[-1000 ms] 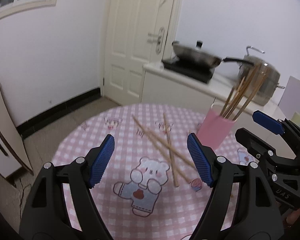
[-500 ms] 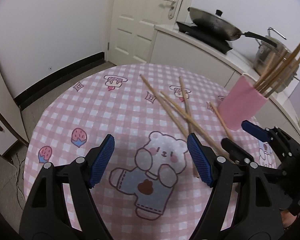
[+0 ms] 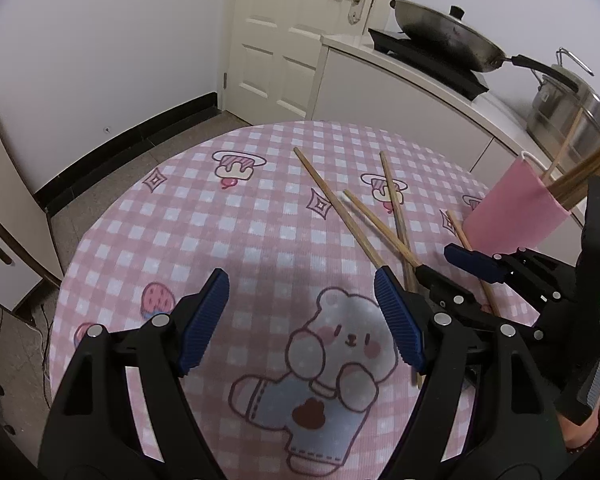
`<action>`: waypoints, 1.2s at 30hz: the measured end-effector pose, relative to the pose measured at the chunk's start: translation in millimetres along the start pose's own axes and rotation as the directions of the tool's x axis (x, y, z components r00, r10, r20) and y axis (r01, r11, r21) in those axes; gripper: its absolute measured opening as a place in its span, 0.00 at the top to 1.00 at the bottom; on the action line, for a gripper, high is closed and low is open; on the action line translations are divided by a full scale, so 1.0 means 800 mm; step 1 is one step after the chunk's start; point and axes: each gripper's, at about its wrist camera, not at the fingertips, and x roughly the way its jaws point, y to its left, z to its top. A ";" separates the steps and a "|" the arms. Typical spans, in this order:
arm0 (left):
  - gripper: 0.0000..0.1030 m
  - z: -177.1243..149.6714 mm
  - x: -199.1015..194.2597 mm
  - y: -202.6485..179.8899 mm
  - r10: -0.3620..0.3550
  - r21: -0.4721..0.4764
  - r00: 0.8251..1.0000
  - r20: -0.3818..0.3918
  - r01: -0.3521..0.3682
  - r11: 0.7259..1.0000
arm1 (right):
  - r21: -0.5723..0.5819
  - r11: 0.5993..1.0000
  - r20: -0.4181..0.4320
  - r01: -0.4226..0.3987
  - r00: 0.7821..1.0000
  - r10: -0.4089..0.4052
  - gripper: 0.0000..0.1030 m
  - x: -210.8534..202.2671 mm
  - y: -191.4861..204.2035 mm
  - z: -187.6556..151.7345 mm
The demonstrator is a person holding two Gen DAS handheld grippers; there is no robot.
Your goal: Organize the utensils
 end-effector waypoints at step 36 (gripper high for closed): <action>0.87 0.090 0.135 -0.043 0.117 0.042 0.981 -0.157 -0.112 0.993 | 0.065 0.998 -0.005 0.003 1.000 -0.003 0.94 0.030 -0.022 0.012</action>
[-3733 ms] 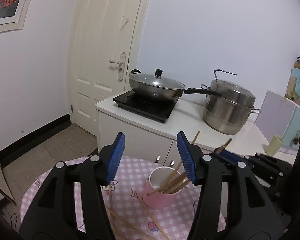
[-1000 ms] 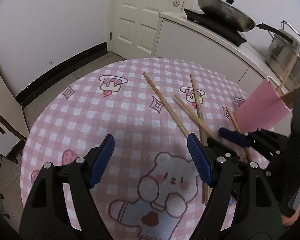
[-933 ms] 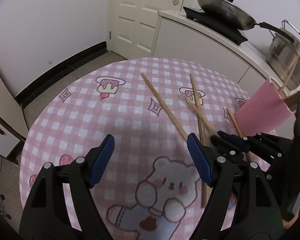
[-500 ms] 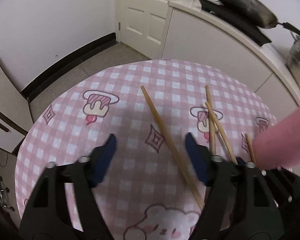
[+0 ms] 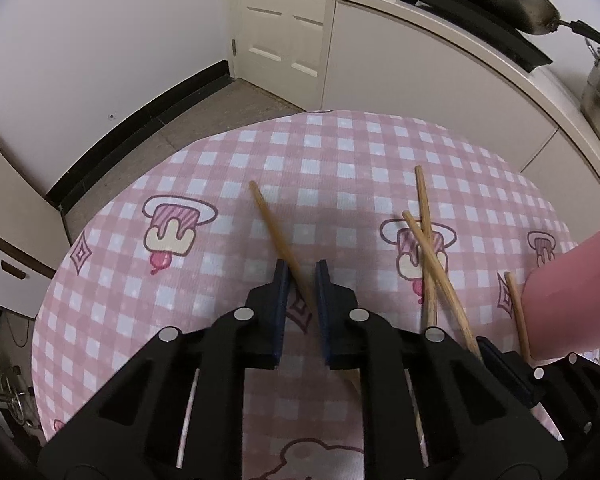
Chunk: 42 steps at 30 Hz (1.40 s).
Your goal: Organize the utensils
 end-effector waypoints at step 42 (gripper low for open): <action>0.94 -0.103 -0.348 0.010 -0.259 0.088 0.784 0.564 0.255 0.963 | -0.015 0.996 0.405 -0.082 0.911 0.081 0.96 -0.286 0.014 0.001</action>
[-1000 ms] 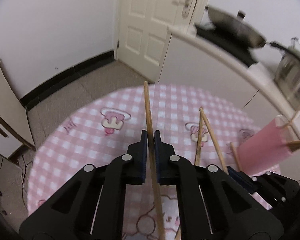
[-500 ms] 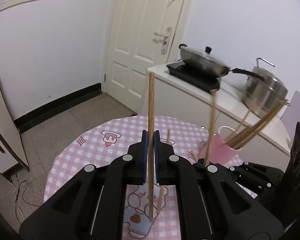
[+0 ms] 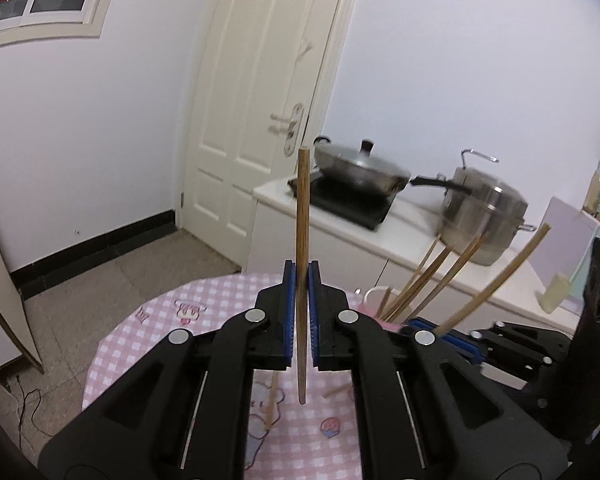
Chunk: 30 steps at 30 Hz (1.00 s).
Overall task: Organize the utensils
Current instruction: 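Lift the chopstick upright with both tools and carry it over the pink cup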
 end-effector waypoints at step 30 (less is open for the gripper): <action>0.94 0.071 0.089 -0.059 -0.127 -0.068 0.978 0.163 0.139 0.988 | 0.036 0.976 0.160 0.213 0.963 -0.216 0.96 -0.023 -0.086 0.018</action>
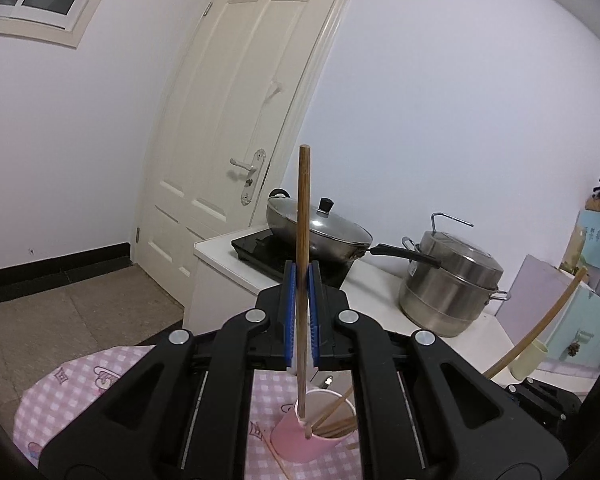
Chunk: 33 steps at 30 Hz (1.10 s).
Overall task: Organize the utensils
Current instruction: 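Lift the chopstick upright with both tools and carry it over the pink cup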
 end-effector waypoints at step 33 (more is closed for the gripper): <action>0.94 -0.054 0.069 -0.004 -0.026 0.044 0.993 -0.112 0.031 0.999 | -0.001 1.000 -0.099 0.010 0.995 -0.011 0.96 0.045 -0.011 -0.043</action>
